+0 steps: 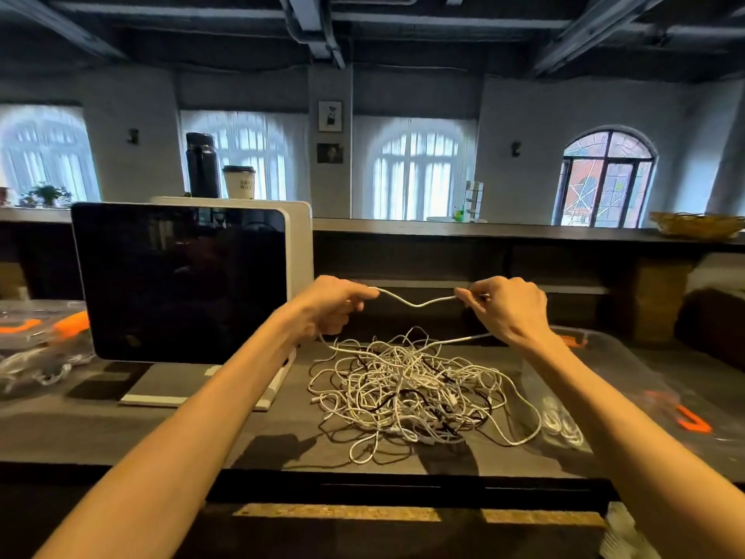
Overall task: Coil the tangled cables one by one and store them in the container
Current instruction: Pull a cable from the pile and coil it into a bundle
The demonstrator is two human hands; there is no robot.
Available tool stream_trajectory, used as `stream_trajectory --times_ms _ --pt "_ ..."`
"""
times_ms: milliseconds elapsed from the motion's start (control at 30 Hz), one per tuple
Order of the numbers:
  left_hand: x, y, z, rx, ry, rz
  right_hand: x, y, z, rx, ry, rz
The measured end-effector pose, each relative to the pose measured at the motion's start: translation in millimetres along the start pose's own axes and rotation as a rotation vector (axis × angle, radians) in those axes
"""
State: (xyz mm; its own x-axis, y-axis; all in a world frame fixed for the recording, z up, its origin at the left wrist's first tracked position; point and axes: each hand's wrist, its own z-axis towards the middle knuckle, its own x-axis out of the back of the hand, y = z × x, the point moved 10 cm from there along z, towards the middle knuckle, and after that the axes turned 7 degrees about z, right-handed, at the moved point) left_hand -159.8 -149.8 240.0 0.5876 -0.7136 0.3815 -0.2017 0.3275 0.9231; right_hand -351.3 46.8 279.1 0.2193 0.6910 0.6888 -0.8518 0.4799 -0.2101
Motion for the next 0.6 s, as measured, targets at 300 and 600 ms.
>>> stream_trajectory --times_ms 300,600 --pt "56 -27 7 -0.02 0.349 -0.159 -9 30 -7 -0.005 -0.051 -0.128" --pt "-22 -1 21 0.009 0.087 -0.025 -50 -46 -26 0.01 -0.218 0.176"
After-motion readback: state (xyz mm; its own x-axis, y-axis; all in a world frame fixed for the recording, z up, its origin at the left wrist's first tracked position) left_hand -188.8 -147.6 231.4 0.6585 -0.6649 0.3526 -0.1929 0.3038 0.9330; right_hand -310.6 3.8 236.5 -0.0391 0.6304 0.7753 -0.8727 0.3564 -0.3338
